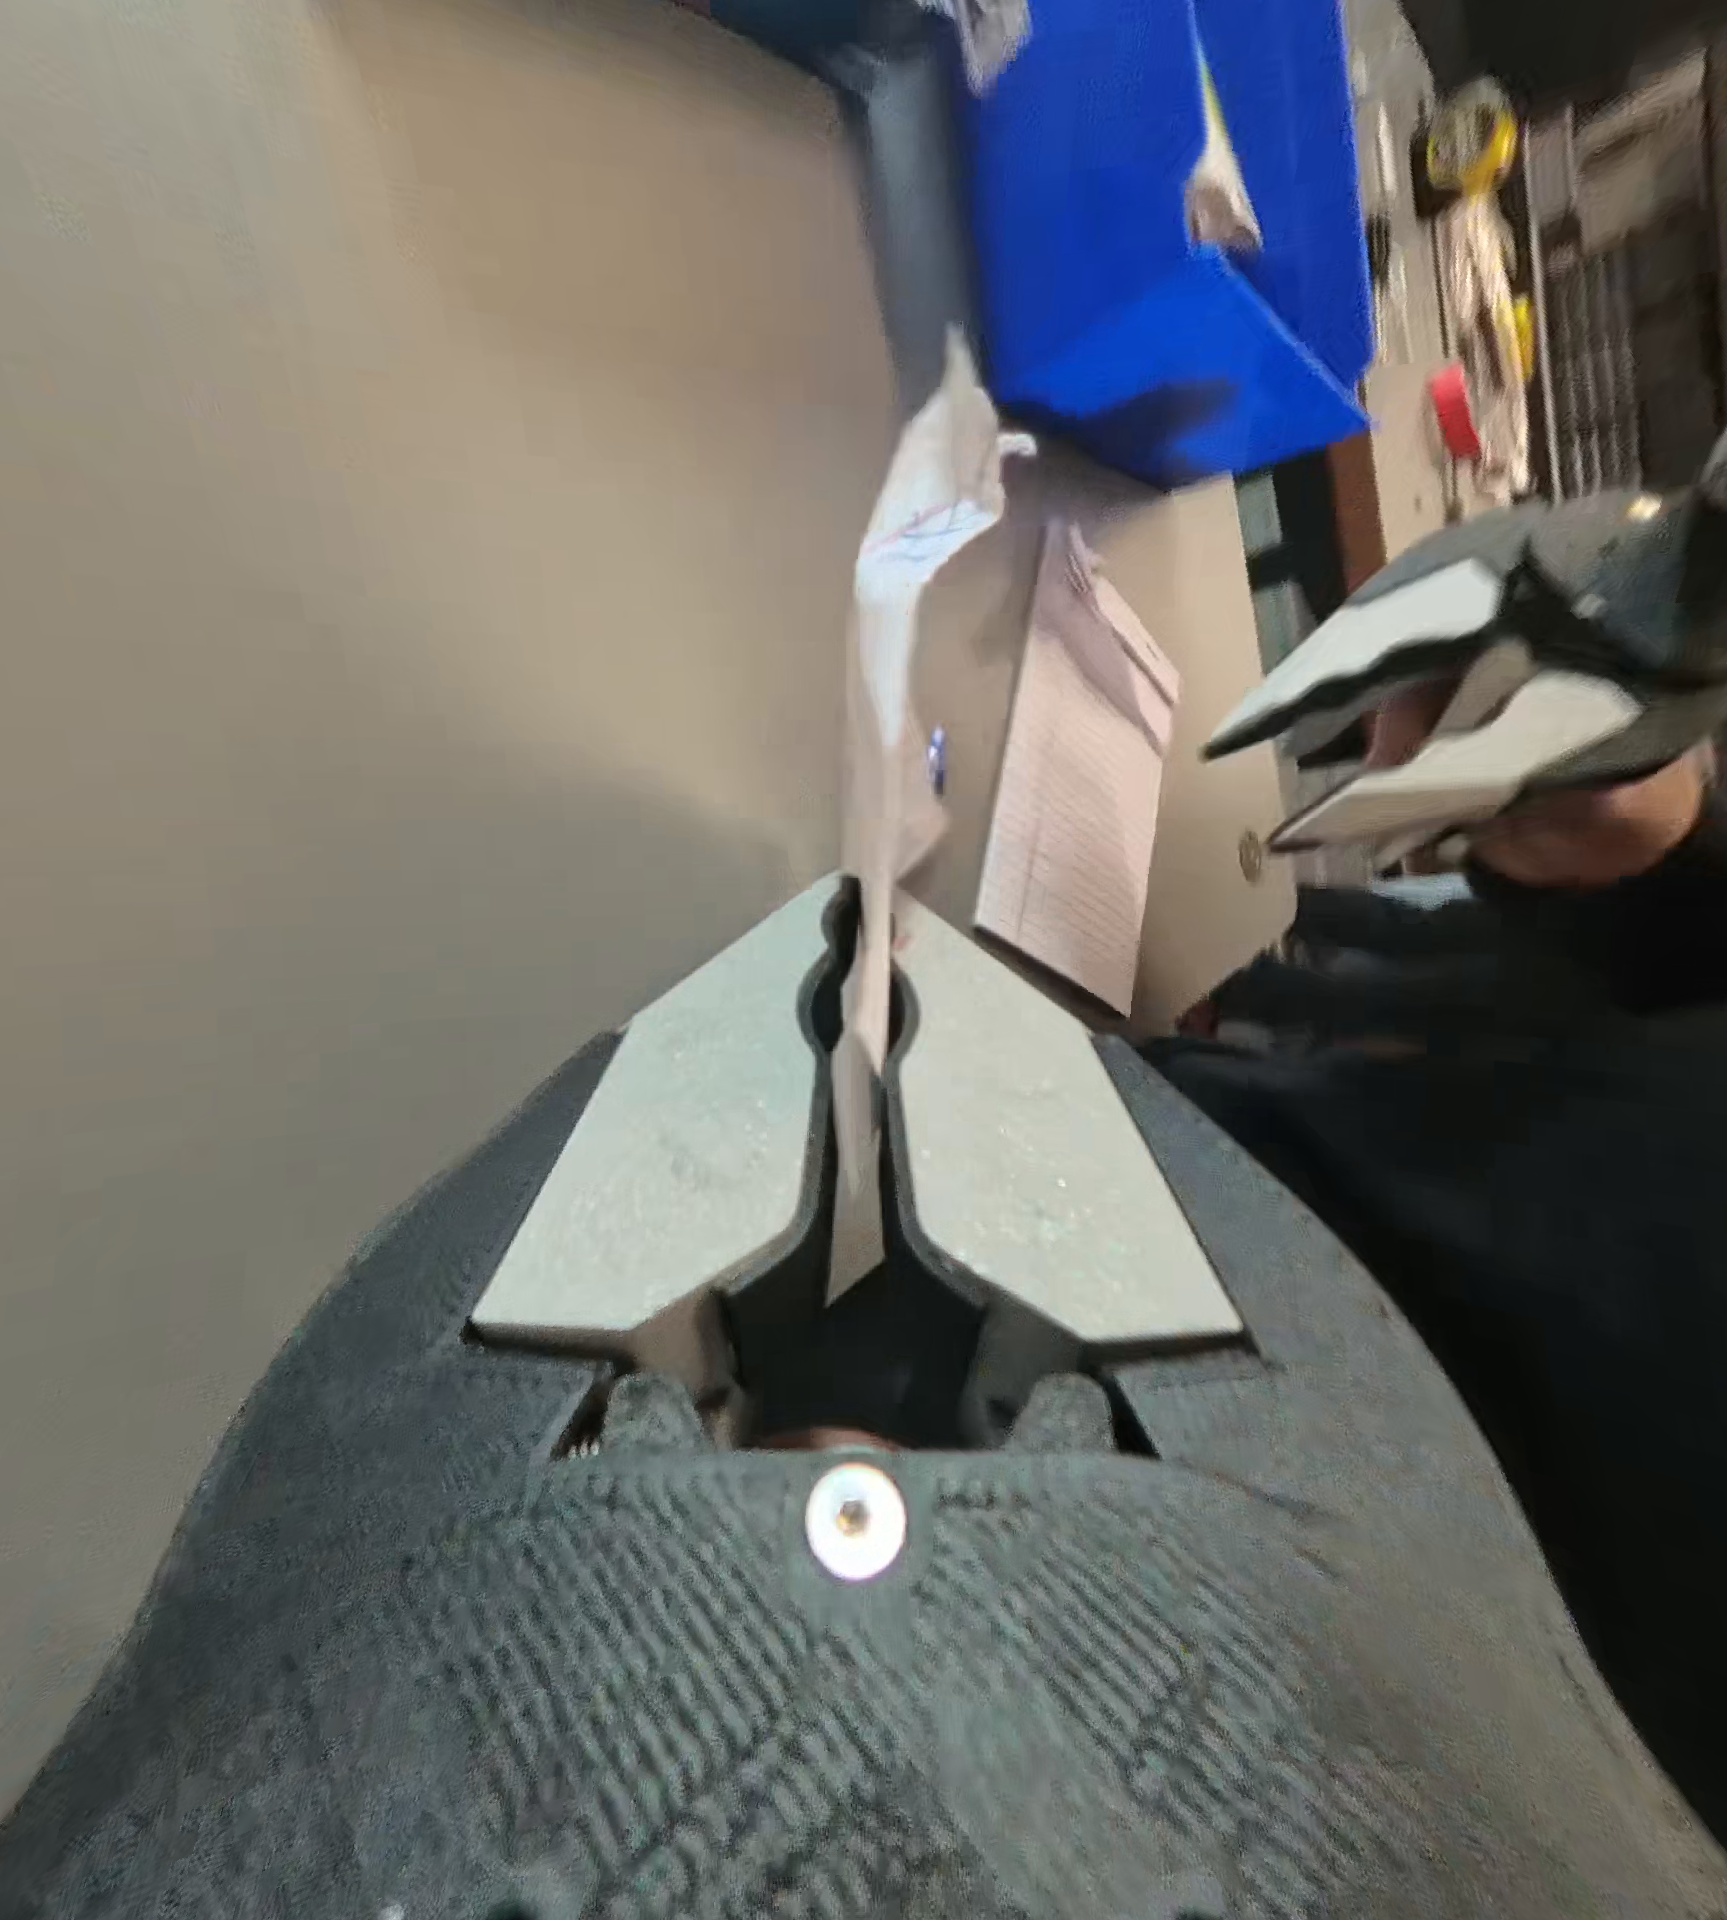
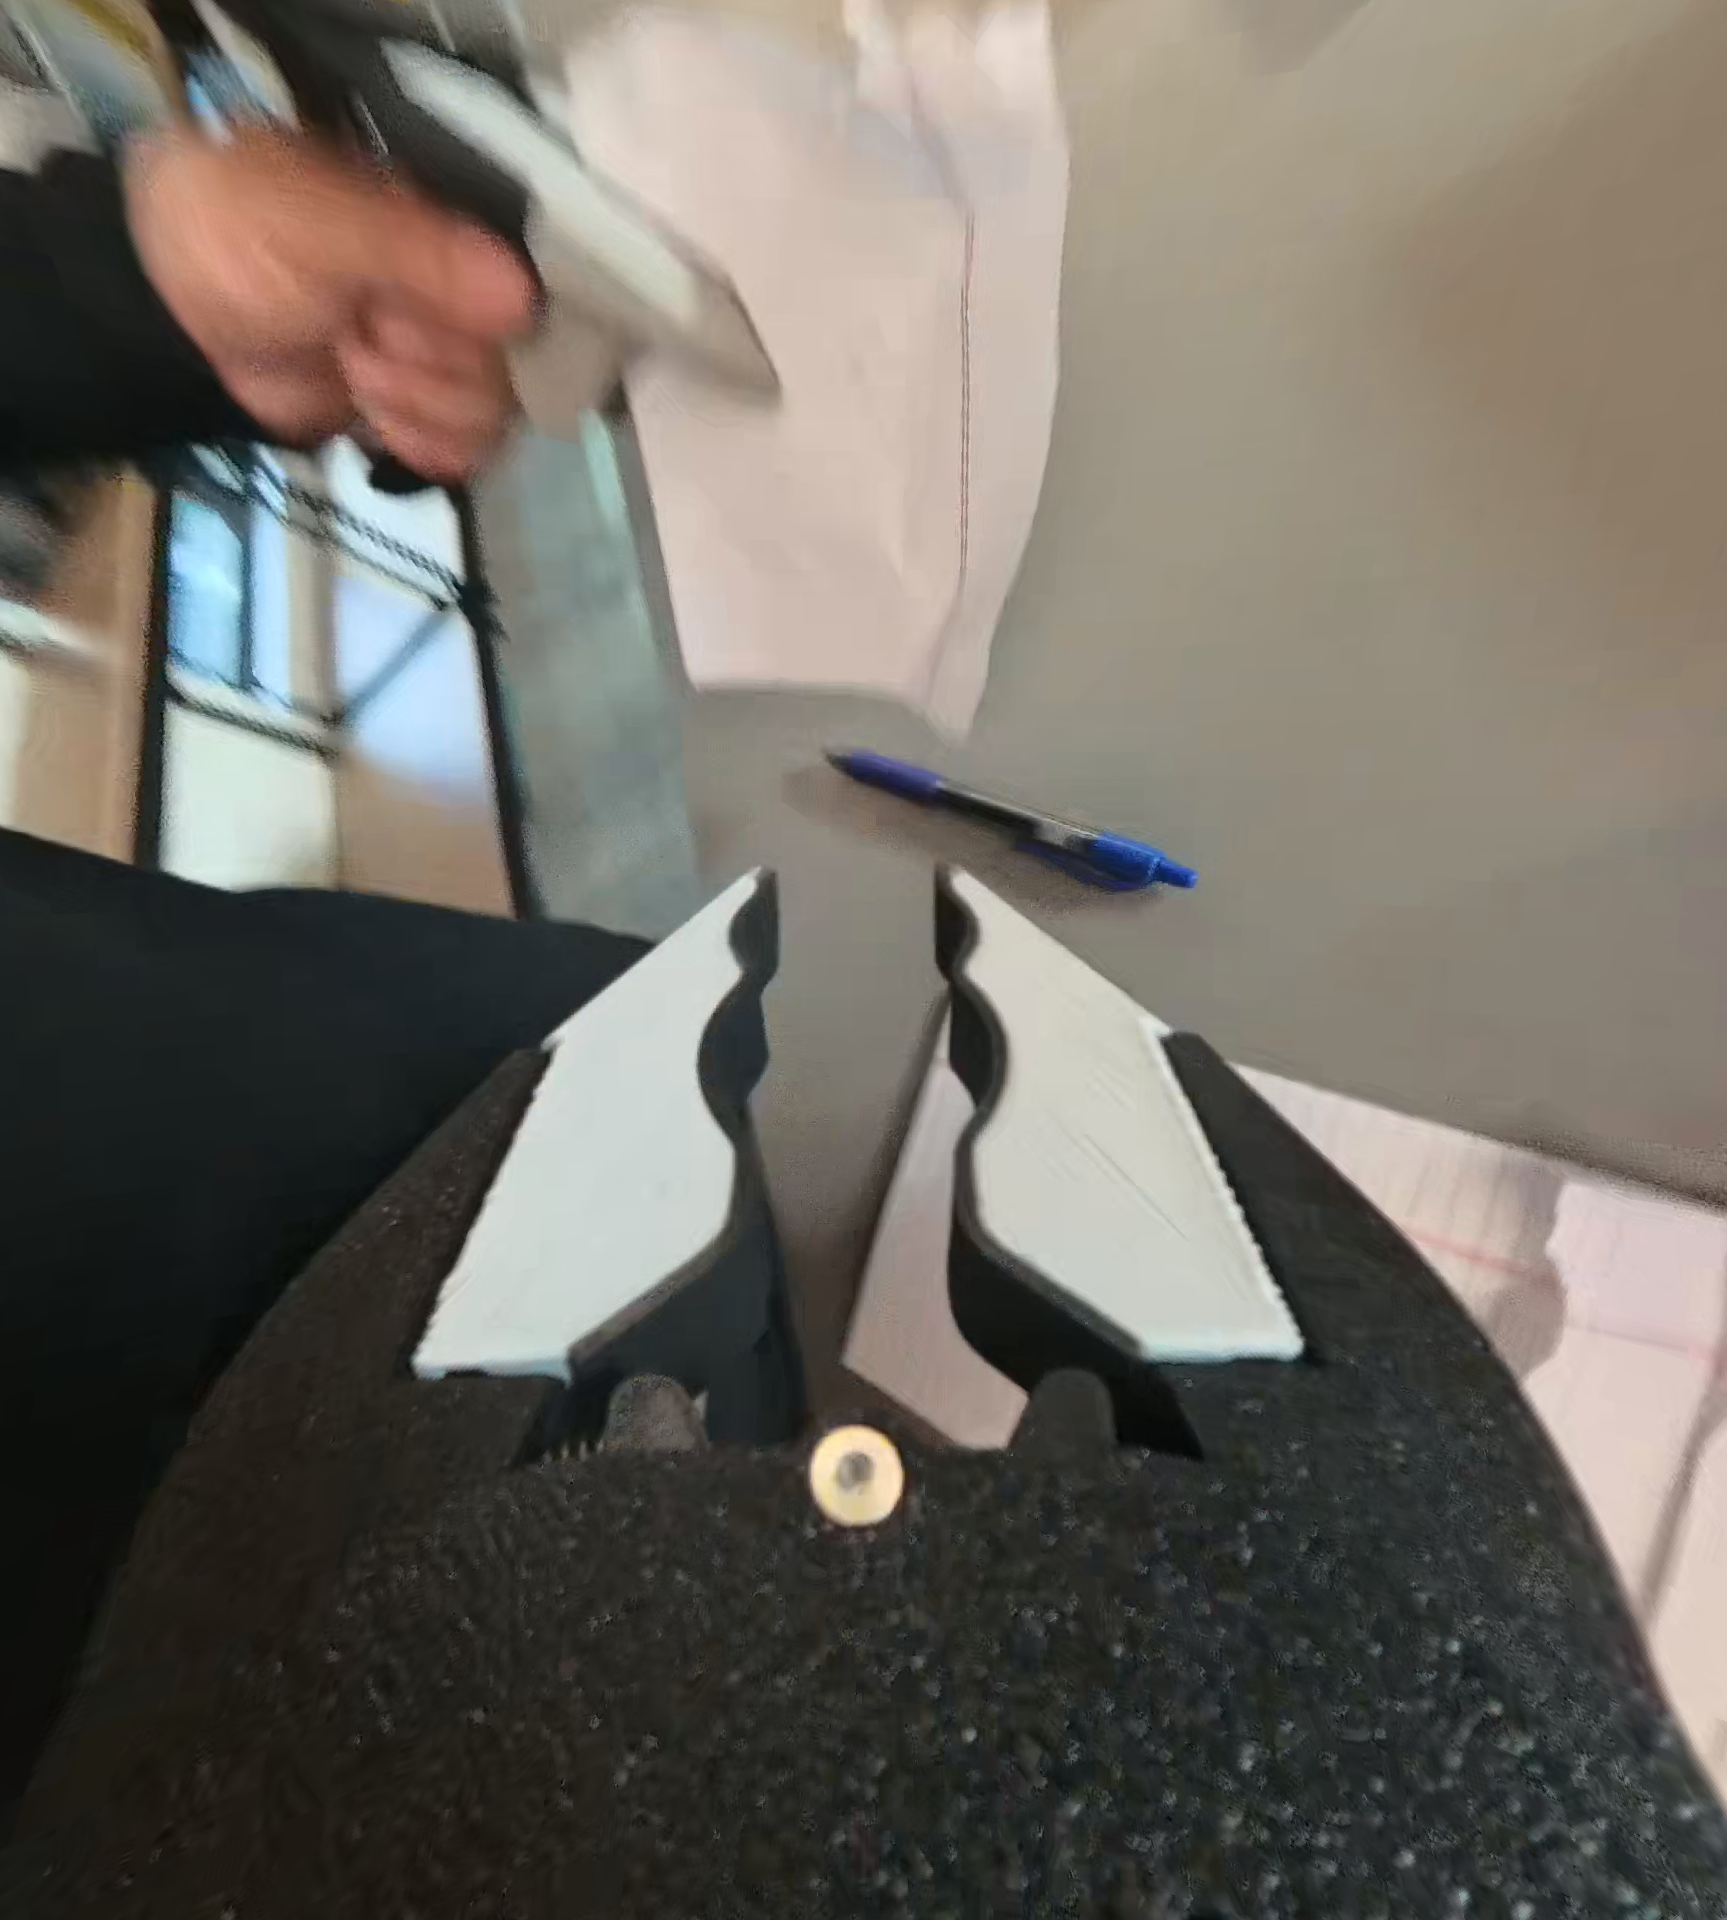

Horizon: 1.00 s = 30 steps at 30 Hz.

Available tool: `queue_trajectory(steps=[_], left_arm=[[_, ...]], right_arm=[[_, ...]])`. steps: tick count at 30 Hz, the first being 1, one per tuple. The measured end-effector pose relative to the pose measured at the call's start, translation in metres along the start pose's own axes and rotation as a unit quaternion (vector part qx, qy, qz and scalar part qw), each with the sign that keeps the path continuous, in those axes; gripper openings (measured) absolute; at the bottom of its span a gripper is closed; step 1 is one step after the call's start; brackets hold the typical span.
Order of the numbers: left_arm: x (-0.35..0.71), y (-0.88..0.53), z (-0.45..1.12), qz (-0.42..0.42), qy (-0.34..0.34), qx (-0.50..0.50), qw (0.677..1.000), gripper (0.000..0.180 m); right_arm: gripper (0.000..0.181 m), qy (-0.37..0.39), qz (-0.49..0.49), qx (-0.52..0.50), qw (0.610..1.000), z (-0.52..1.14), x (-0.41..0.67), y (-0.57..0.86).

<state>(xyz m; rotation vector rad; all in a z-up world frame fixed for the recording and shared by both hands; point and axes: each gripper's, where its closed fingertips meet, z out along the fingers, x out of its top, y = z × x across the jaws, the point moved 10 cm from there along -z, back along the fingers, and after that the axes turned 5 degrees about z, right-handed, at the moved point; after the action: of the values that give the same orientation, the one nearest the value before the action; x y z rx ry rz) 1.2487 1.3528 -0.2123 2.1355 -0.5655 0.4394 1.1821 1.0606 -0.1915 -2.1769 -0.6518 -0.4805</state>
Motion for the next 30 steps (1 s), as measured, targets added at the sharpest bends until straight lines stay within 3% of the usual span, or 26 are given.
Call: queue_trajectory(steps=[2, 6, 9, 10, 11, 14, 17, 20, 24, 30], left_arm=[[-0.003, -0.010, -0.015, -0.004, 0.020, 0.021, 1.000, 0.000], [-0.011, -0.021, -0.029, 0.005, 0.001, 0.034, 0.999, 0.000], [-0.014, -0.026, -0.032, 0.004, -0.004, 0.024, 1.000, 0.000], [-0.014, -0.026, -0.032, 0.004, -0.003, 0.016, 1.000, 0.000], [-0.013, -0.026, -0.031, 0.003, -0.003, 0.007, 1.000, 0.000], [-0.011, -0.027, -0.026, 0.014, -0.014, -0.004, 1.000, 0.000], [-0.003, -0.027, -0.016, 0.029, -0.029, -0.025, 0.999, 0.000], [0.010, -0.018, -0.002, 0.039, -0.042, -0.101, 0.993, 0.000], [0.025, 0.009, 0.026, 0.087, -0.089, -0.204, 0.971, 0.000], [0.041, 0.050, 0.088, 0.163, -0.190, -0.275, 0.928, 0.000]], right_arm=[[0.041, -0.069, -0.068, -0.039, 0.995, 0.029, 0.004, 0.004], [0.044, -0.192, -0.219, -0.089, 0.952, 0.082, 0.012, 0.010], [0.045, -0.252, -0.270, -0.093, 0.925, 0.111, 0.015, 0.014], [0.041, -0.268, -0.275, -0.088, 0.919, 0.118, 0.014, 0.015], [0.017, -0.264, -0.282, -0.078, 0.919, 0.122, 0.016, 0.015], [0.009, -0.285, -0.228, -0.072, 0.928, 0.124, 0.018, 0.017], [0.009, -0.214, -0.155, -0.122, 0.957, 0.101, 0.017, 0.017], [0.009, -0.091, 0.015, -0.151, 0.984, 0.054, 0.000, 0.022], [0.009, 0.048, 0.234, -0.195, 0.951, -0.006, -0.055, 0.036], [0.009, 0.067, 0.310, -0.270, 0.909, -0.020, -0.109, 0.054]])
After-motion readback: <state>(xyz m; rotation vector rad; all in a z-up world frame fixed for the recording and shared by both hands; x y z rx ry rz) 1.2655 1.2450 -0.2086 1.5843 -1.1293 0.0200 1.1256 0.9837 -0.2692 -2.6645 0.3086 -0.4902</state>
